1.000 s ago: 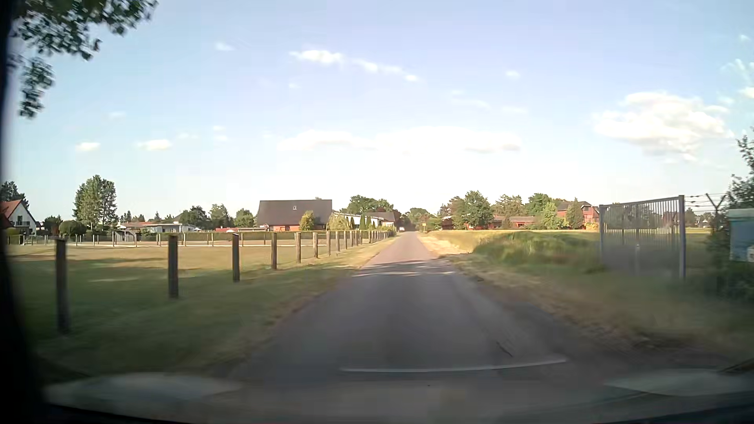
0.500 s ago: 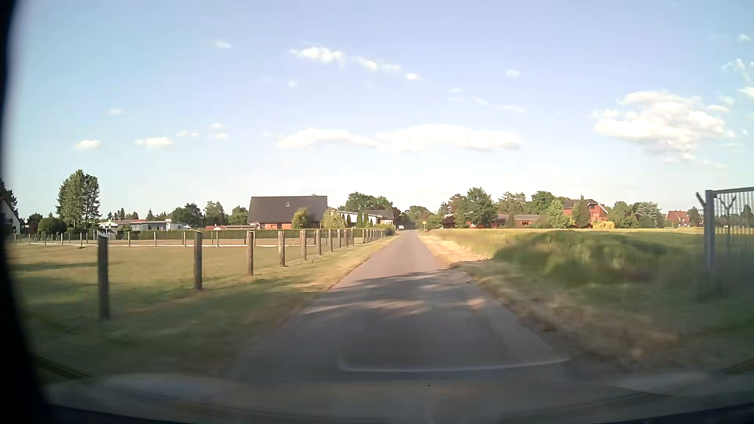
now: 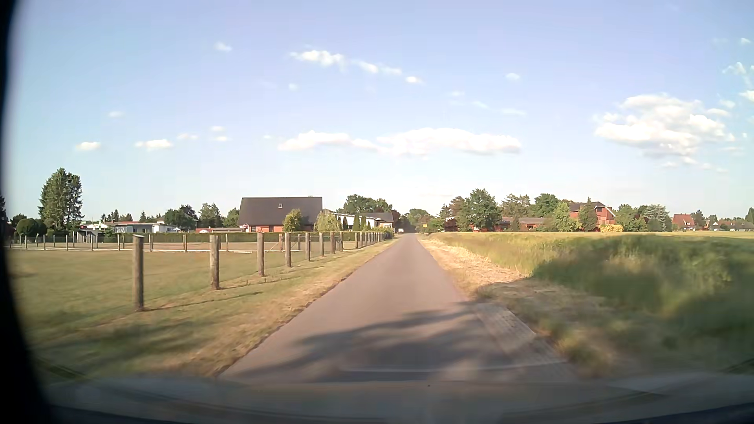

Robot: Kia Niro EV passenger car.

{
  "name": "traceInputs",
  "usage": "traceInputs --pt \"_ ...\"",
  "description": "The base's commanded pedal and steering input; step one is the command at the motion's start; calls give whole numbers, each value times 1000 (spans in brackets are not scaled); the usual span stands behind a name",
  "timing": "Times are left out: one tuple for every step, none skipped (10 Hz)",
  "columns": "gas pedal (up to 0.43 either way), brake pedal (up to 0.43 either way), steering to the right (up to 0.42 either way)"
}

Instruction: Follow the waypoints while adhering to traffic rules and regulations

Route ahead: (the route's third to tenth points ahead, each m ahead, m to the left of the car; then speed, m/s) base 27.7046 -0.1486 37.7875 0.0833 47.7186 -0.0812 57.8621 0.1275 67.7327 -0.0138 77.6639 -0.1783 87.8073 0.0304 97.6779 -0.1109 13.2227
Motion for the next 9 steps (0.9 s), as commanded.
traceInputs --pt "150 6 2" --pt "150 6 3" --pt "150 6 2" --pt "150 6 2" --pt "150 6 3" --pt "150 6 2" --pt "150 6 2" --pt "150 6 3" --pt "150 6 3"
